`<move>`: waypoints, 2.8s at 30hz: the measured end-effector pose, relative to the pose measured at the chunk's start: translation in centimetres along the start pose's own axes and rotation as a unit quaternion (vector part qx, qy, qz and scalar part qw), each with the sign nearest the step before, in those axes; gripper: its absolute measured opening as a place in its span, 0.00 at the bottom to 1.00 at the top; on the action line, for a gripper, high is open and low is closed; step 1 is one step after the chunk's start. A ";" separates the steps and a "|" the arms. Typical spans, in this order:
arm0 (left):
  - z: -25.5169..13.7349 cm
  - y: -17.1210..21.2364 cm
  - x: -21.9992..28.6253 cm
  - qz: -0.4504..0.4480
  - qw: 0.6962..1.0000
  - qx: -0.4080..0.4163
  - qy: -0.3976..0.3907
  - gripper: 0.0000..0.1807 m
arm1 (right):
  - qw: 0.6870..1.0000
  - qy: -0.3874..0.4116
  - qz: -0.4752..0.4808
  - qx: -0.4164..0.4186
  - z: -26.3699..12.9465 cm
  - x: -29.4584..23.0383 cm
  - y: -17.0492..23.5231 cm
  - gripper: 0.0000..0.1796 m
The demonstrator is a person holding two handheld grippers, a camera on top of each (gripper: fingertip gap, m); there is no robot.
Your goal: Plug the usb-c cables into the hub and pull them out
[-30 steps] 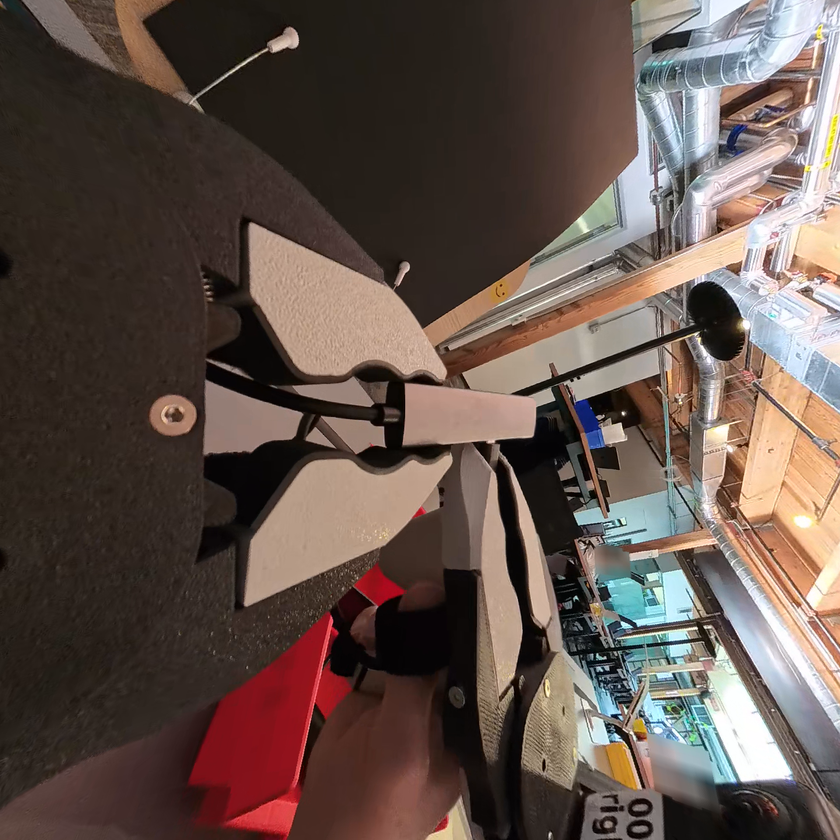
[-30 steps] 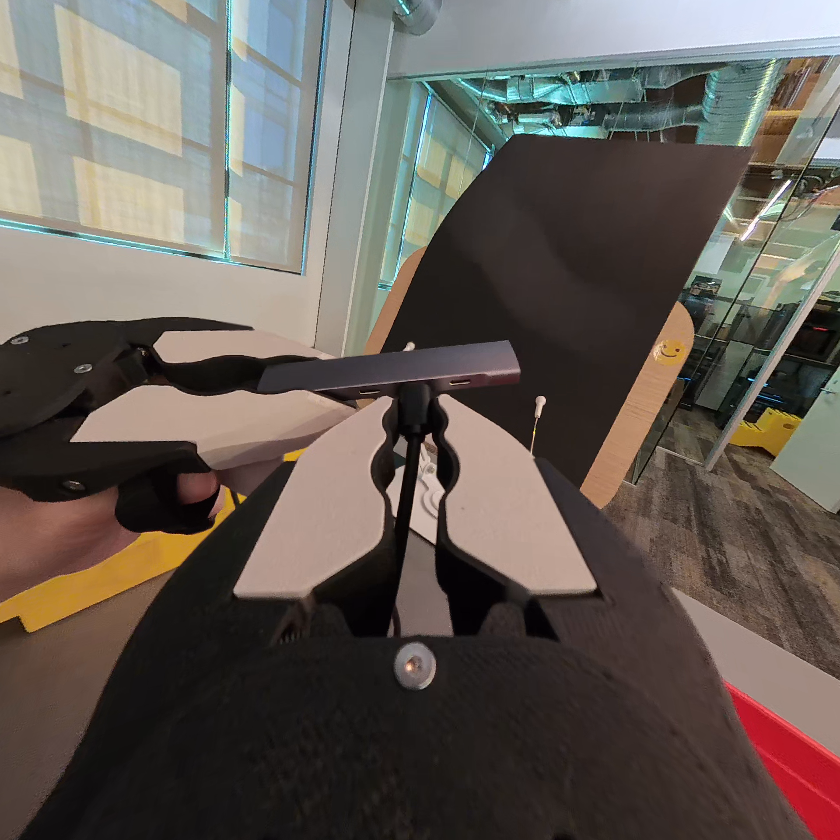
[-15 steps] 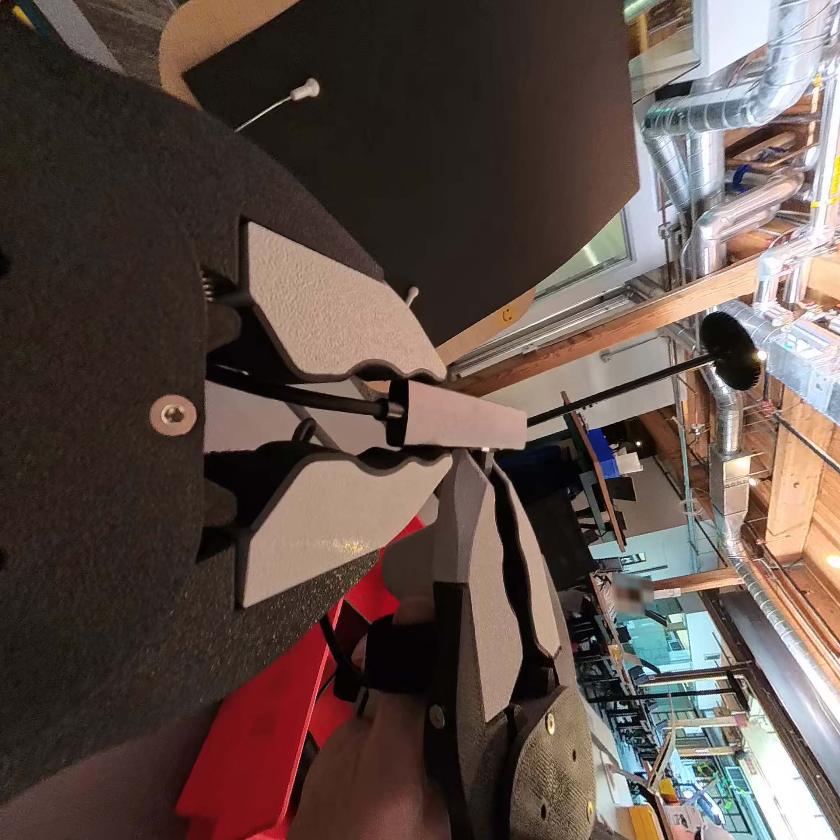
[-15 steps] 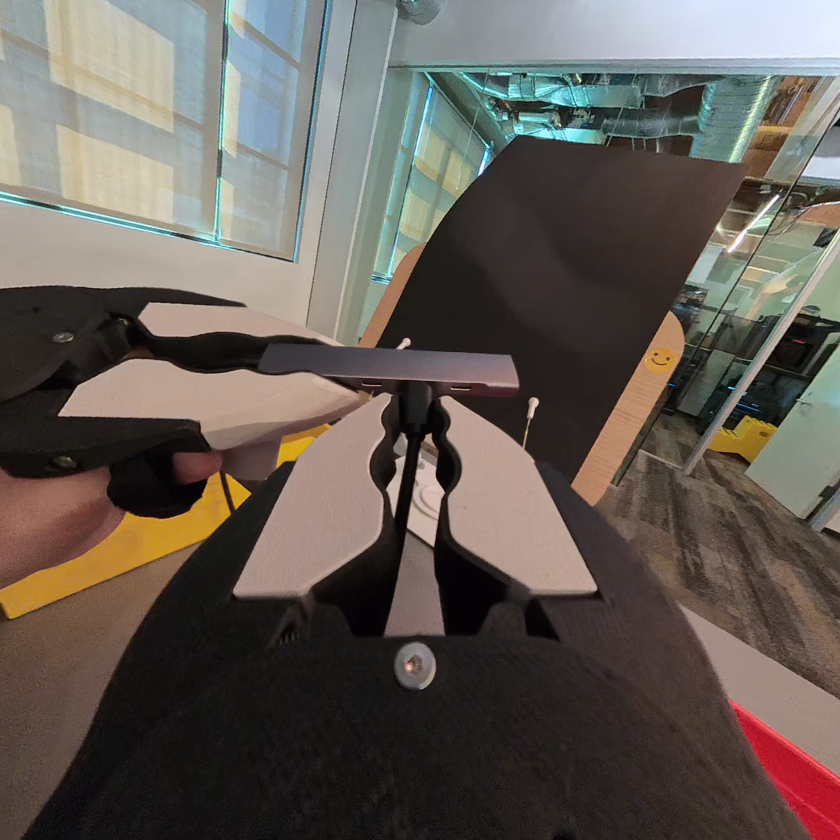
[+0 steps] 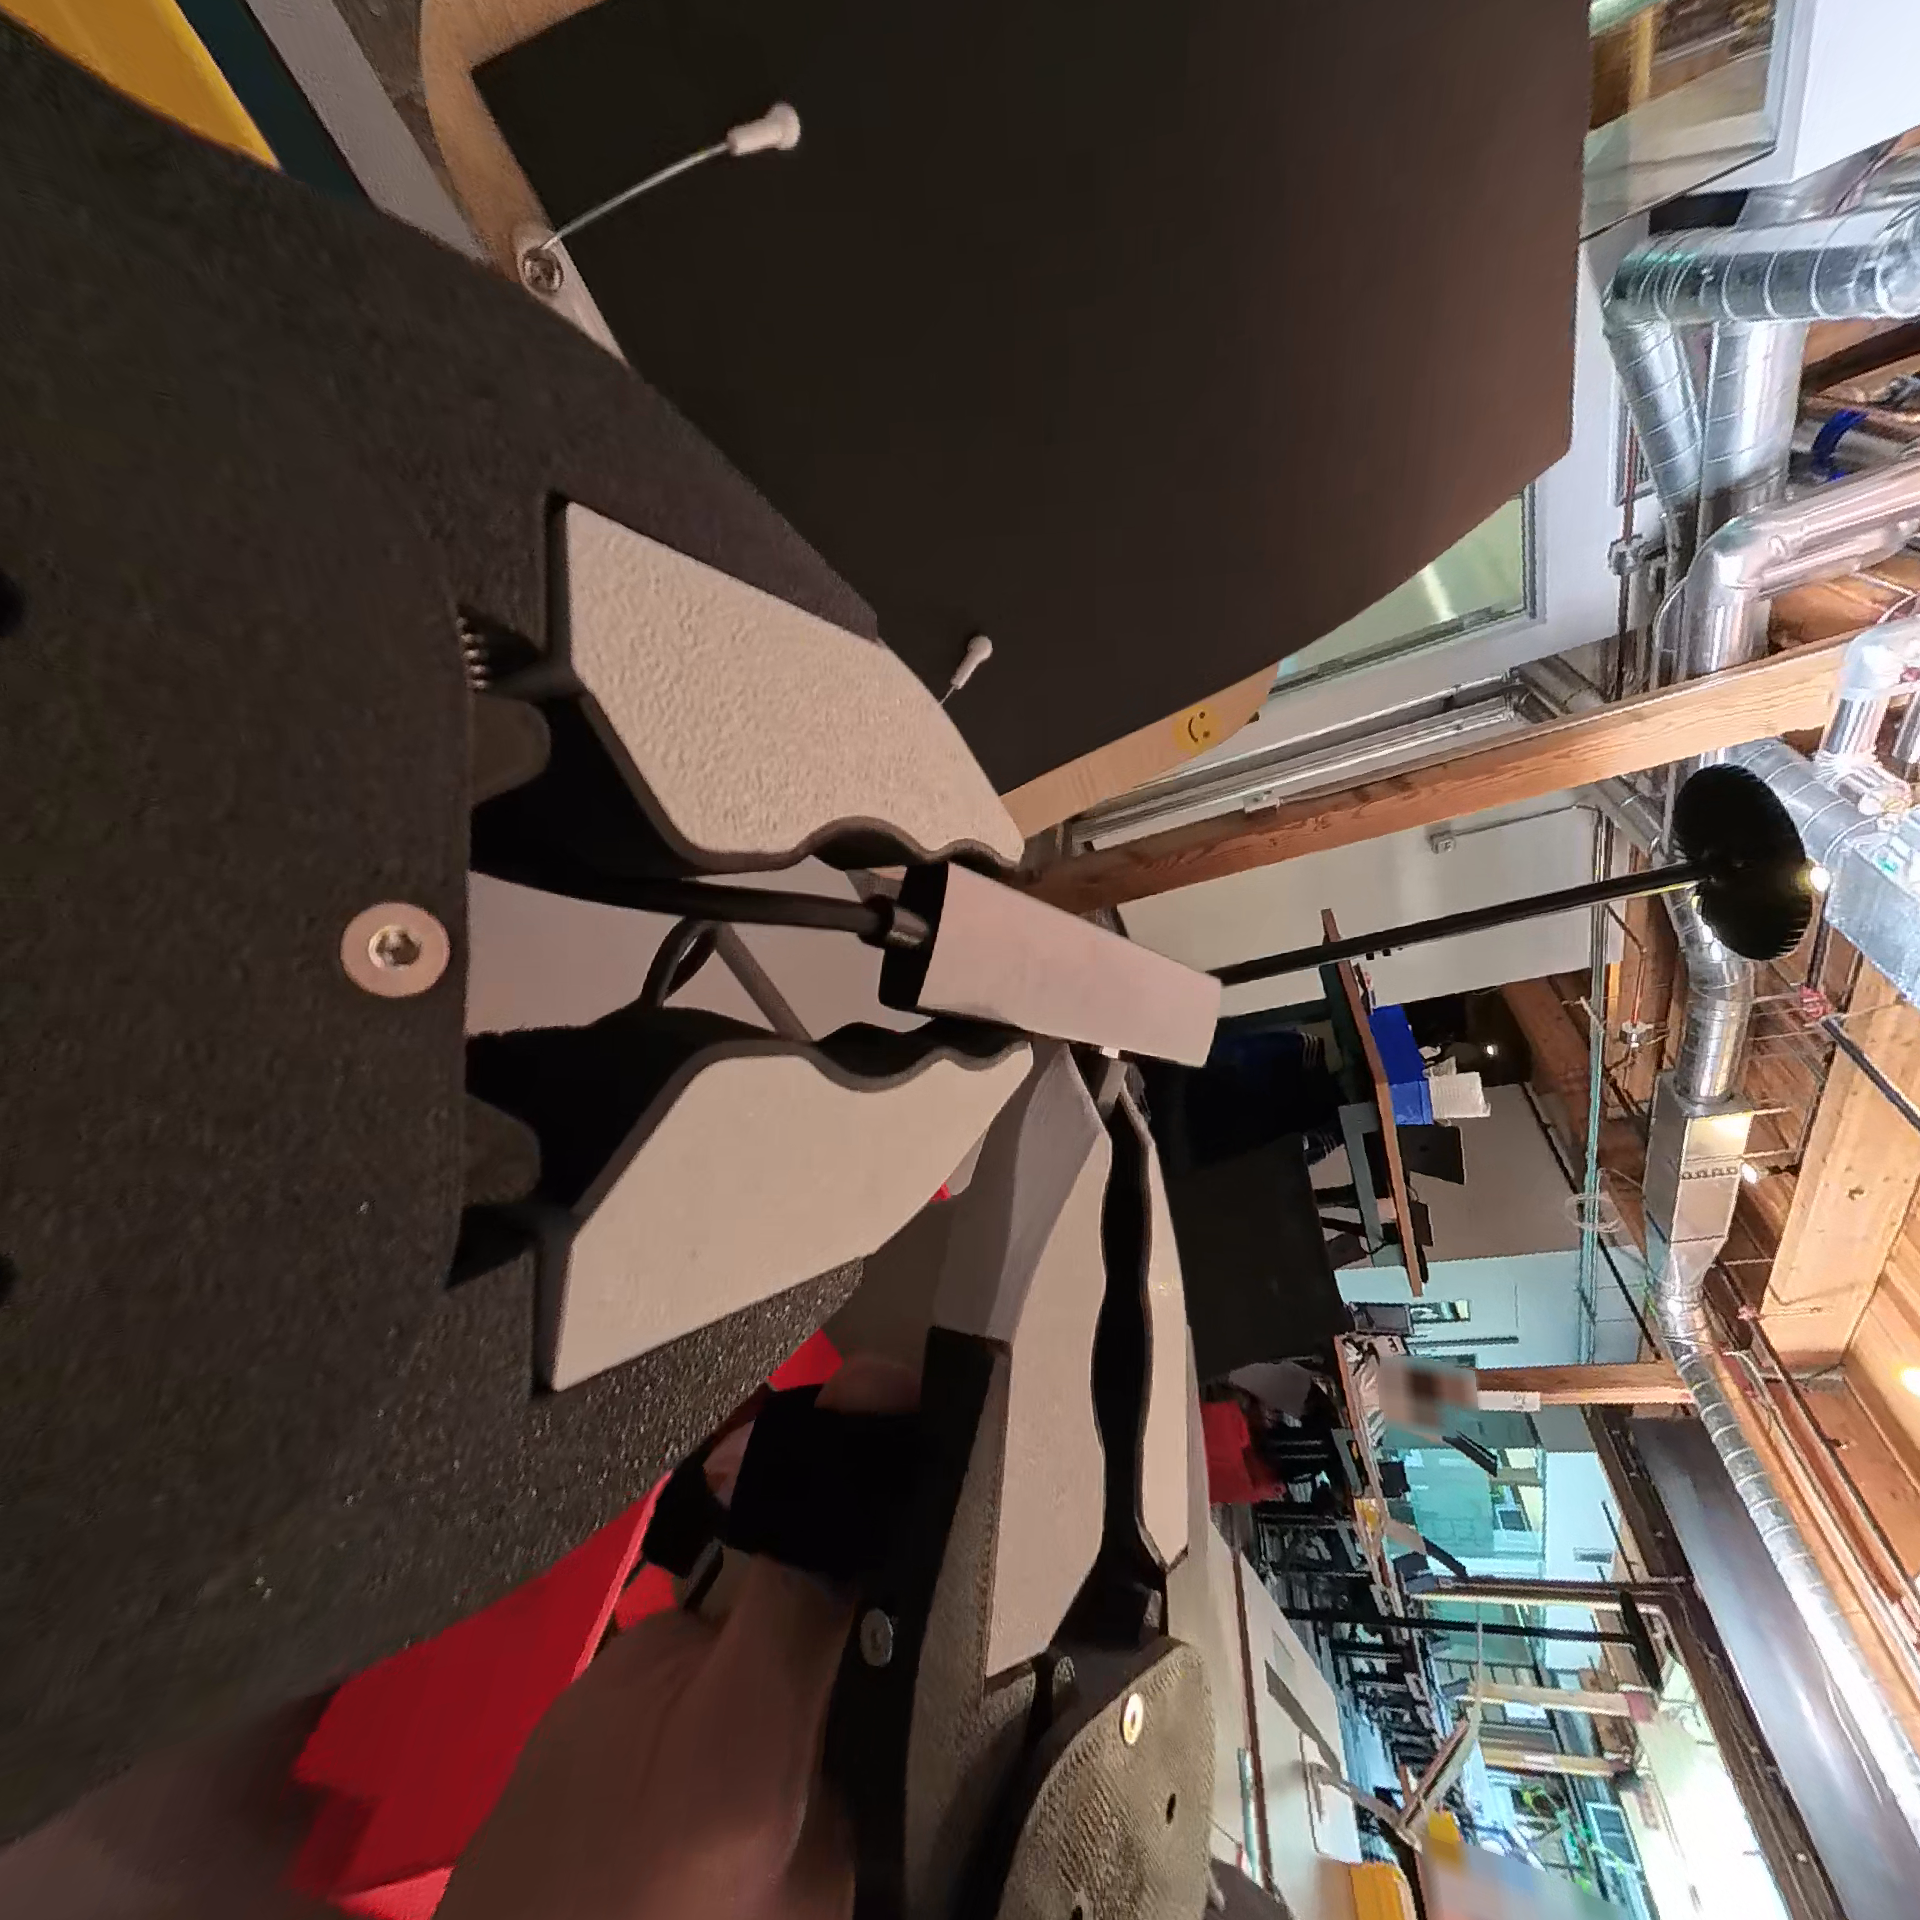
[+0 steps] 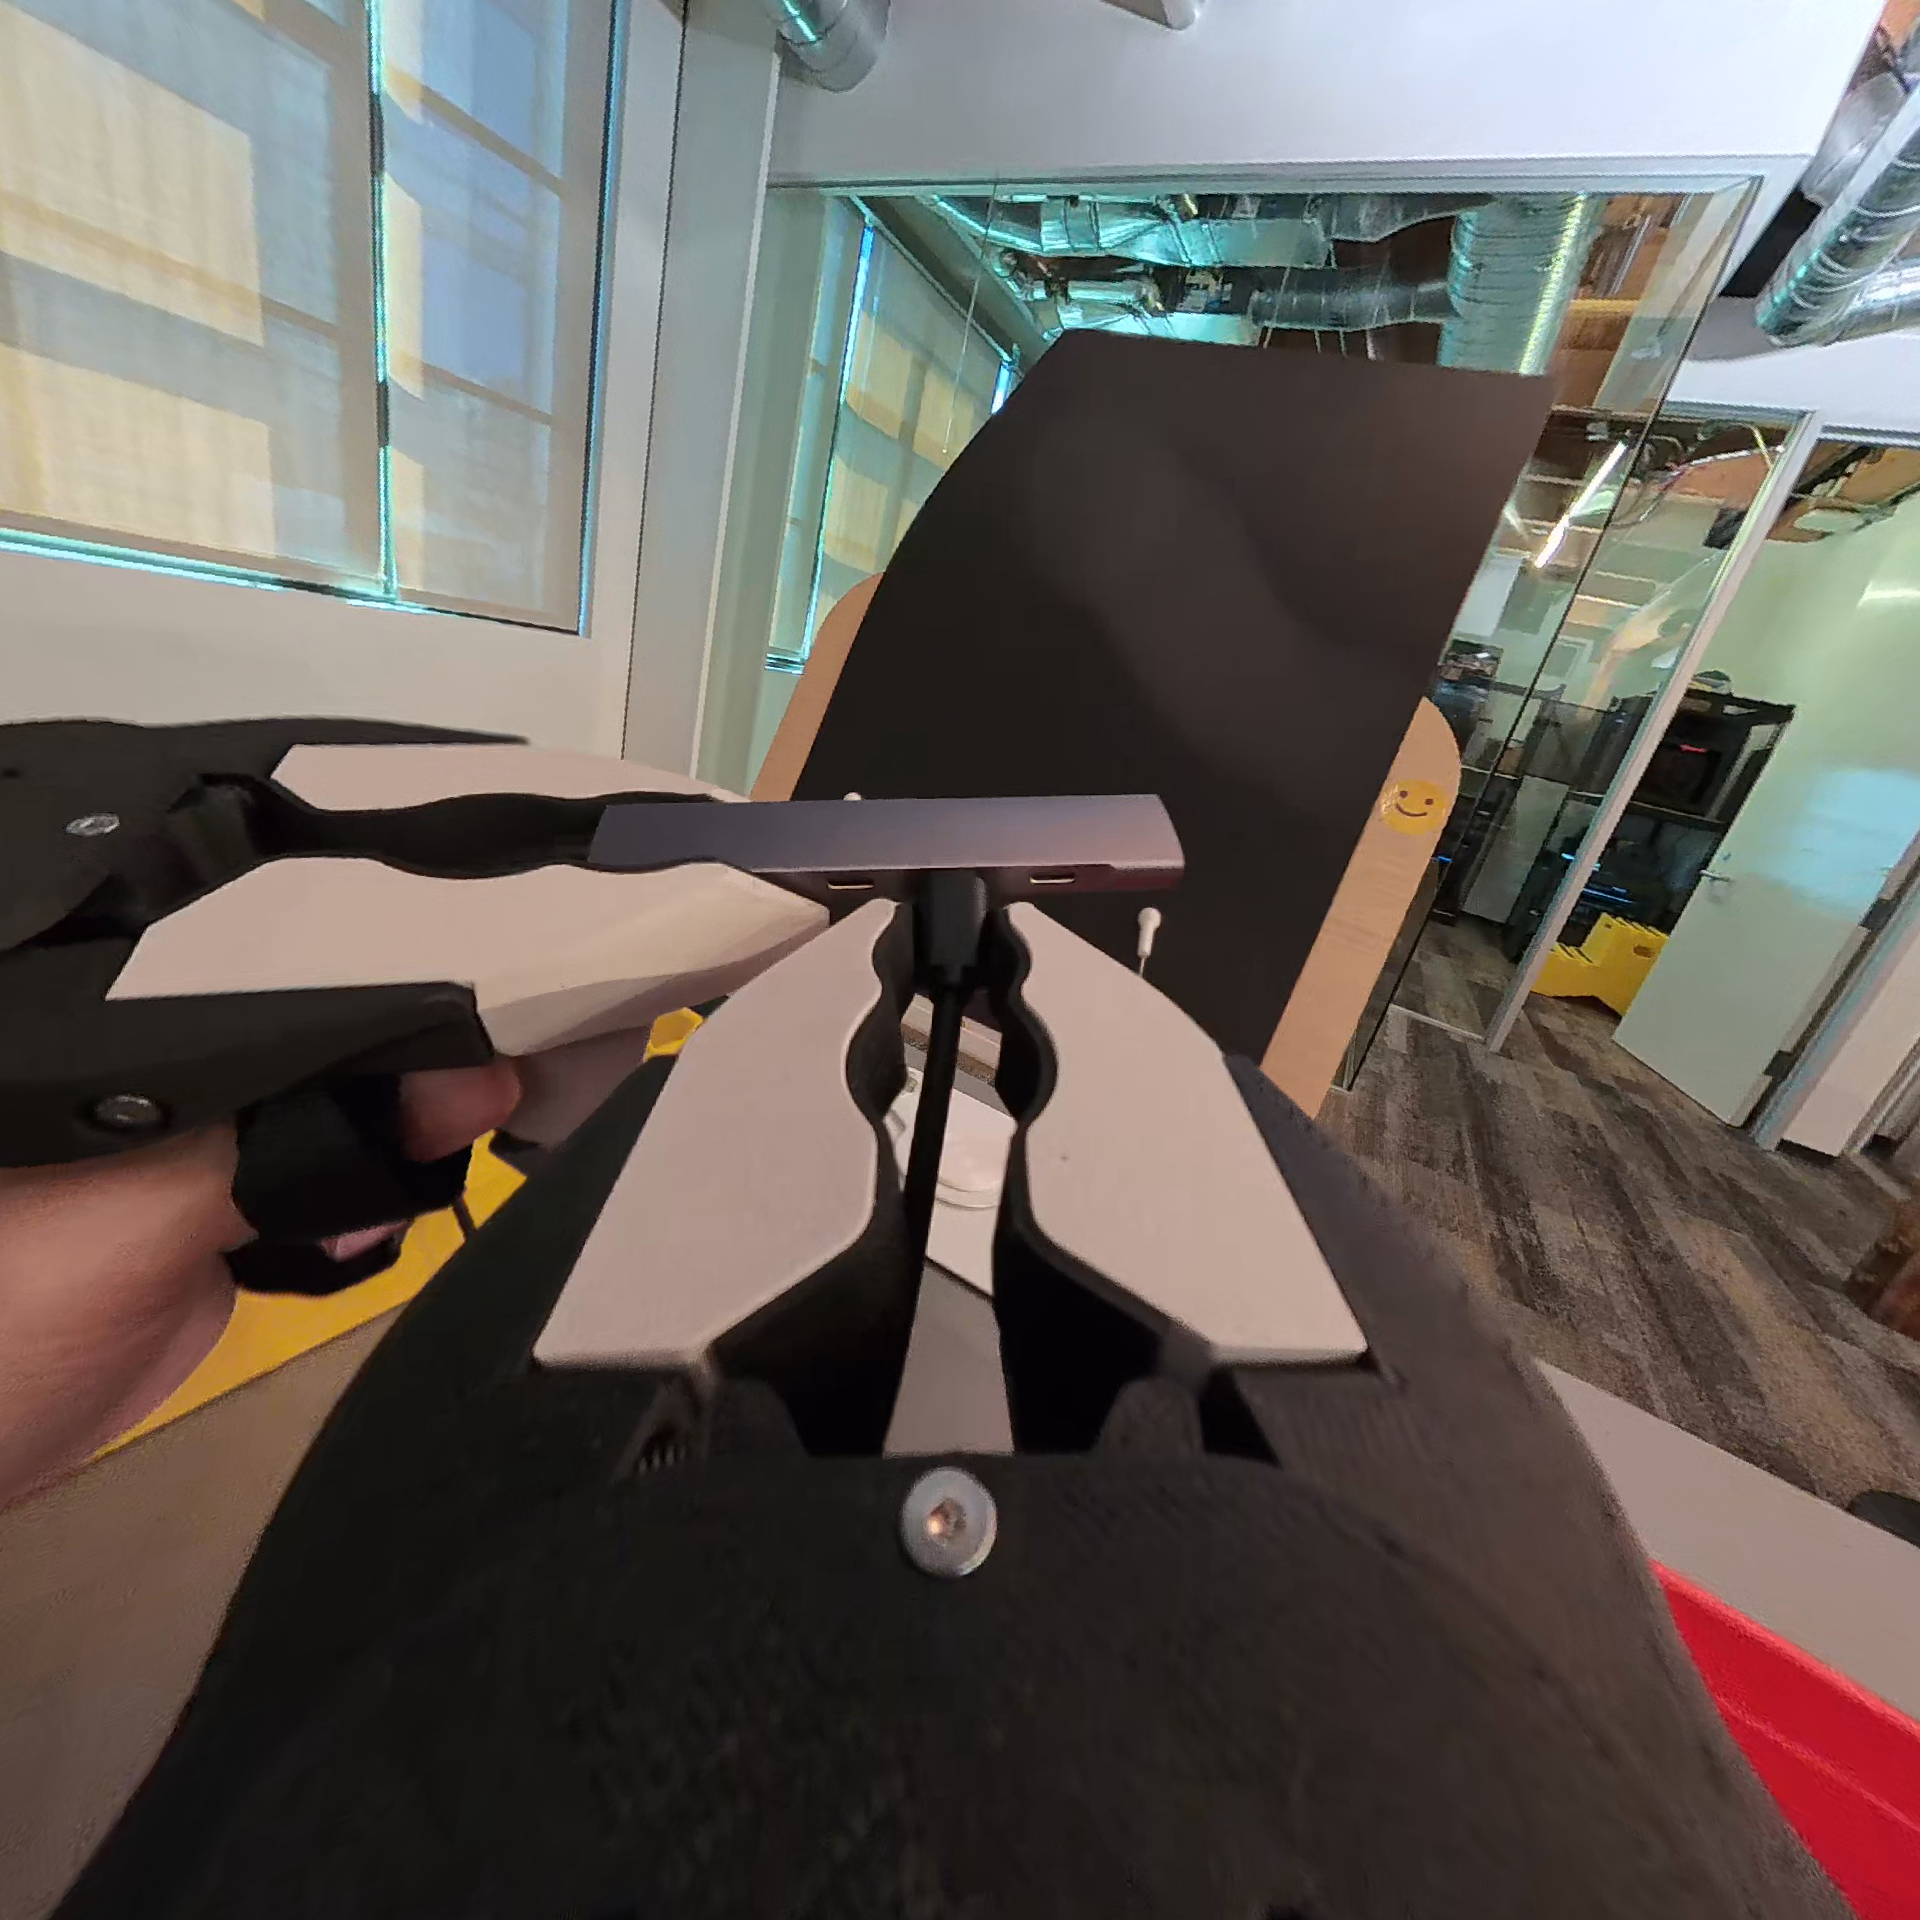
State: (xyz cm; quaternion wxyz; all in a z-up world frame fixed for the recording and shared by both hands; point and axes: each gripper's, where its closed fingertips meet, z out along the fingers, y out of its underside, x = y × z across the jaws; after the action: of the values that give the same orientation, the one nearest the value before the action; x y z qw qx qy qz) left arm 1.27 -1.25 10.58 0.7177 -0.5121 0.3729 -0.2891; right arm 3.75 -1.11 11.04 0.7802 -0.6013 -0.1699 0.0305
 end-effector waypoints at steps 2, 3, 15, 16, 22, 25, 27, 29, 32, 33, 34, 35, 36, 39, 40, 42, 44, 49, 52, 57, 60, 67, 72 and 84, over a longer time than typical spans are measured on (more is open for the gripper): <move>0.4 0.3 0.0 0.002 1.000 -0.008 0.006 0.14 | 1.000 -0.005 -0.019 -0.012 0.1 0.4 0.5 0.08; 0.6 0.5 0.0 -0.005 1.000 -0.015 0.010 0.14 | 0.999 -0.007 -0.029 -0.016 0.1 0.5 0.7 0.08; -1.7 -1.3 -7.1 -0.101 0.993 0.036 -0.049 0.13 | 0.998 -0.004 -0.064 -0.007 -0.2 0.1 0.3 0.08; -2.1 -1.8 -7.1 -0.105 0.994 0.039 -0.016 0.13 | 0.998 -0.016 -0.062 -0.013 0.0 -0.3 0.3 0.08; -6.9 -6.2 -10.0 -0.039 0.997 0.038 -0.056 0.13 | 0.992 -0.097 -0.076 -0.032 -0.2 -2.8 -2.5 0.08; -9.2 -6.3 -10.8 -0.050 0.998 -0.023 -0.036 0.13 | 0.986 -0.134 -0.091 -0.033 1.3 -3.8 -6.6 0.08; -10.5 -6.0 -12.0 -0.040 0.996 -0.048 -0.063 0.13 | 0.981 -0.154 -0.112 -0.042 3.0 -4.0 -10.2 0.08; -11.7 -6.0 -13.3 -0.033 0.994 -0.053 -0.094 0.13 | 0.977 -0.166 -0.130 -0.043 4.8 -4.2 -14.6 0.08; -13.5 -6.7 -15.0 -0.044 0.990 -0.036 -0.129 0.13 | 0.973 -0.157 -0.163 -0.050 7.4 -3.9 -21.6 0.08; -14.0 -7.1 -15.3 -0.050 0.990 -0.026 -0.132 0.13 | 0.972 -0.147 -0.175 -0.052 8.2 -3.5 -23.8 0.08; -14.5 -7.3 -15.5 -0.055 0.990 -0.018 -0.127 0.13 | 0.971 -0.137 -0.188 -0.058 8.9 -3.2 -25.9 0.08; -14.8 -7.6 -15.6 -0.060 0.991 -0.013 -0.123 0.13 | 0.971 -0.119 -0.198 -0.061 9.4 -2.6 -28.0 0.08; -15.2 -7.8 -15.7 -0.063 0.991 -0.006 -0.121 0.13 | 0.971 -0.103 -0.206 -0.056 9.8 -2.0 -30.1 0.08; -16.1 -8.6 -15.9 -0.068 0.990 0.014 -0.122 0.13 | 0.973 -0.049 -0.224 -0.038 10.5 0.0 -36.2 0.08; -16.4 -8.8 -16.0 -0.068 0.990 0.021 -0.124 0.13 | 0.972 -0.031 -0.229 -0.032 10.7 0.7 -38.0 0.08; -16.9 -9.4 -16.0 -0.071 0.989 0.034 -0.122 0.13 | 0.973 0.010 -0.229 -0.042 10.9 2.7 -40.7 0.08; -17.2 -9.7 -15.7 -0.073 0.990 0.040 -0.110 0.13 | 0.968 0.039 -0.239 -0.062 10.8 4.4 -42.3 0.08; -16.9 -9.7 -15.0 -0.081 0.992 0.041 -0.083 0.13 | 0.947 0.083 -0.270 -0.150 9.0 8.5 -41.6 0.08; -16.5 -9.7 -14.7 -0.091 0.993 0.043 -0.065 0.13 | 0.942 0.102 -0.262 -0.185 7.0 11.5 -40.0 0.08; -15.7 -9.4 -14.0 -0.098 0.993 0.040 -0.043 0.13 | 0.933 0.076 -0.248 -0.248 3.3 14.8 -34.5 0.08; -15.4 -9.4 -13.7 -0.100 0.994 0.040 -0.034 0.13 | 0.931 0.060 -0.231 -0.275 1.3 16.4 -29.8 0.08; -15.0 -9.3 -13.1 -0.101 0.994 0.037 -0.019 0.13 | 0.929 -0.019 -0.180 -0.322 -2.3 16.5 -18.3 0.08; -14.9 -9.3 -12.8 -0.097 0.995 0.032 -0.015 0.13 | 0.911 -0.111 -0.119 -0.380 -6.2 13.7 -7.1 0.08; -13.7 -9.2 -11.1 -0.090 0.996 0.023 0.018 0.13 | 0.794 -0.274 0.023 -0.542 -17.2 8.2 18.6 0.09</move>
State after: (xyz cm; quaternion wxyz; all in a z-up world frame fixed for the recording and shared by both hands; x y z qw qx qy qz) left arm -16.58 -2.39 19.28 0.6935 -0.5216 0.3316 -0.3702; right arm 19.62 -9.91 -8.55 0.2463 -0.8959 -0.3515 0.1152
